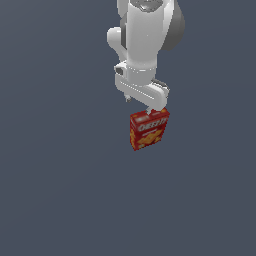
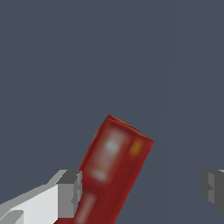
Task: Pick up the object and move it to a goal position.
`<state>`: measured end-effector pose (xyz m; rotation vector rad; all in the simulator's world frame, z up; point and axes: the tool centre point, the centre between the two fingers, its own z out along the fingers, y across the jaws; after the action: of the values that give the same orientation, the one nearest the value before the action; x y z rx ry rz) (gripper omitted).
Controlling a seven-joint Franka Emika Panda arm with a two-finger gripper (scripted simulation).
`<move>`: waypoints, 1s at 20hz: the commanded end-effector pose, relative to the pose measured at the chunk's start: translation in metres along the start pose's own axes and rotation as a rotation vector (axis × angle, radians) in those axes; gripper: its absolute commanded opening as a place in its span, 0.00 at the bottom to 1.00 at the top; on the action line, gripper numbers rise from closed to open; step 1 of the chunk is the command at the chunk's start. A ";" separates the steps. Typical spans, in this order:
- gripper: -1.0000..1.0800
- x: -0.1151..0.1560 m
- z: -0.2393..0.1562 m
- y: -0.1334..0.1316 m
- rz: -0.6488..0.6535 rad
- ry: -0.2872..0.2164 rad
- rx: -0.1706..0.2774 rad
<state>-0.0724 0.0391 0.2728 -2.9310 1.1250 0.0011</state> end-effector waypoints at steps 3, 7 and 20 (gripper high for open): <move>0.96 -0.009 0.006 -0.008 0.092 0.001 -0.001; 0.96 -0.017 0.012 -0.015 0.173 0.001 -0.001; 0.96 -0.039 0.027 -0.032 0.387 0.002 -0.001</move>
<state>-0.0796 0.0871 0.2469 -2.6781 1.6426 0.0002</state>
